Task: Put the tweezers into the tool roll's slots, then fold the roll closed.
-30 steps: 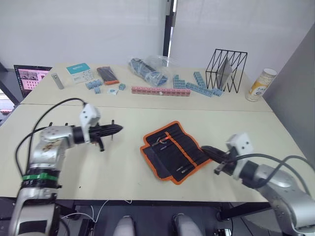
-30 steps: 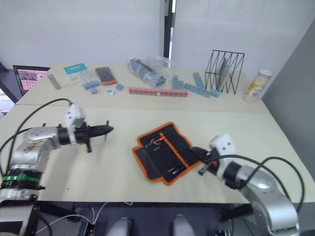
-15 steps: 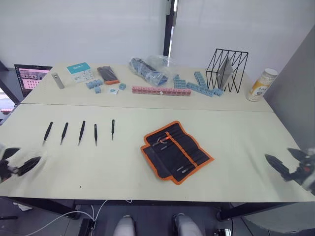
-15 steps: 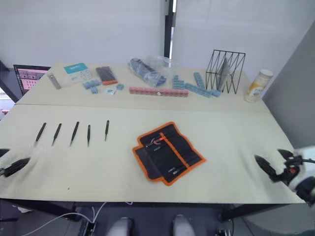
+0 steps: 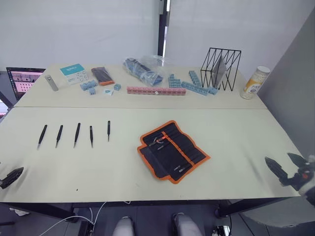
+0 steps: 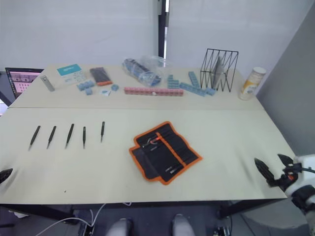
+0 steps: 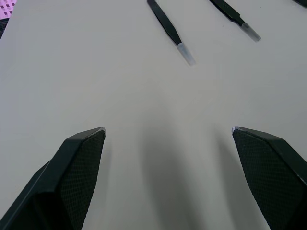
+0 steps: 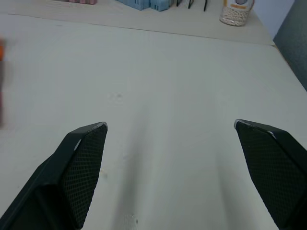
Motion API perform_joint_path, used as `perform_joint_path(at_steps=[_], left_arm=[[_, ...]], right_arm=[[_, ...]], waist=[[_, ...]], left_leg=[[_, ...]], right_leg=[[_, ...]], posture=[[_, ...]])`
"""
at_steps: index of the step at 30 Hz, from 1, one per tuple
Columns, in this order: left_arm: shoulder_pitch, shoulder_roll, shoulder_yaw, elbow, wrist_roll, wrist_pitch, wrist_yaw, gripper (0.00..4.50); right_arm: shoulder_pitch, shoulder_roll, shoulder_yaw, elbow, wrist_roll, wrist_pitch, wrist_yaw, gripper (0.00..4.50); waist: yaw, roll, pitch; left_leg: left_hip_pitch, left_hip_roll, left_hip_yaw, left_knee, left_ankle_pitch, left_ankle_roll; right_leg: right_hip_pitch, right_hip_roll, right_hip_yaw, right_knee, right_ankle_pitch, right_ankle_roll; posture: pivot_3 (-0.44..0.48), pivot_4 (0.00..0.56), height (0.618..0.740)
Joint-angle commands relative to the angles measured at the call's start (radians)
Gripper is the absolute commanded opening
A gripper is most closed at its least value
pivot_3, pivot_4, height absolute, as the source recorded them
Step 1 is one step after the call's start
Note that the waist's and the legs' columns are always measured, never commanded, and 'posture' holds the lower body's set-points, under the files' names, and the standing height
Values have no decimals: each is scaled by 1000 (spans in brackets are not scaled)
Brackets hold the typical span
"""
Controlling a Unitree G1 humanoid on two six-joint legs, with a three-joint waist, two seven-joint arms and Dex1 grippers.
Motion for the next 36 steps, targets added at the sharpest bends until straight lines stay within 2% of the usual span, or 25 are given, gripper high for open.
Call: perform_joint_path(at_steps=[1, 4, 10, 13, 16, 19, 24, 36], left_arm=[[27, -30, 44, -90, -57, 66, 41, 4493], [80, -89, 76, -223, -88, 120, 105, 4493], [212, -264, 147, -623, -191, 309, 275, 4493], [246, -323, 150, -754, -200, 375, 365, 4493], [241, -350, 147, -812, -191, 406, 426, 4493], [204, -353, 139, -828, -191, 445, 468, 4493], [105, -325, 60, -783, -135, 487, 505, 4493], [-246, -180, -108, -355, 7, 414, 443, 4493]], right_arm=[[-67, -34, 82, -74, 18, 31, 14, 4500], [-159, -57, 176, -91, 18, 75, 29, 4500], [-343, -98, 431, -132, -12, 114, 146, 4500], [-402, -111, 519, -134, -19, 108, 209, 4500], [-432, -110, 559, -125, -23, 99, 241, 4500], [-447, -108, 584, -122, -30, 91, 260, 4500], [-475, -88, 605, -160, -14, 117, 254, 4500], [-553, -94, 583, -344, 97, 276, 200, 4500]], waist=[[-3, 0, 0], [-7, 0, 0], [-6, -1, 0], [5, -3, -1], [14, -4, -1], [18, -5, -1], [16, -5, -1], [11, -5, -1]], left_leg=[[1, 0, 1, 0, 0, 0], [1, 0, 3, -1, 0, 0], [0, 0, 3, -1, 0, 0], [0, -1, 3, -1, 0, 0], [0, -2, 3, 1, 0, 0], [0, -2, 3, 2, 0, 0], [0, -2, 3, 3, 0, 0], [0, -1, 3, 3, 0, 0]], right_leg=[[0, -1, 0, 0, 0, 0], [-1, -2, -1, 1, 0, 0], [0, -2, -1, 1, 1, 2], [0, -1, -1, 2, 1, 2], [0, -2, 0, 2, 1, 2], [0, -2, 0, 1, 1, 2], [1, -1, 0, 1, 2, 3], [0, 0, 0, 3, 3, 4]], posture=[[0, 150, 738], [0, 150, 738], [0, 150, 738], [0, 150, 738], [0, 150, 738], [0, 150, 738], [0, 150, 738], [0, 150, 738]])
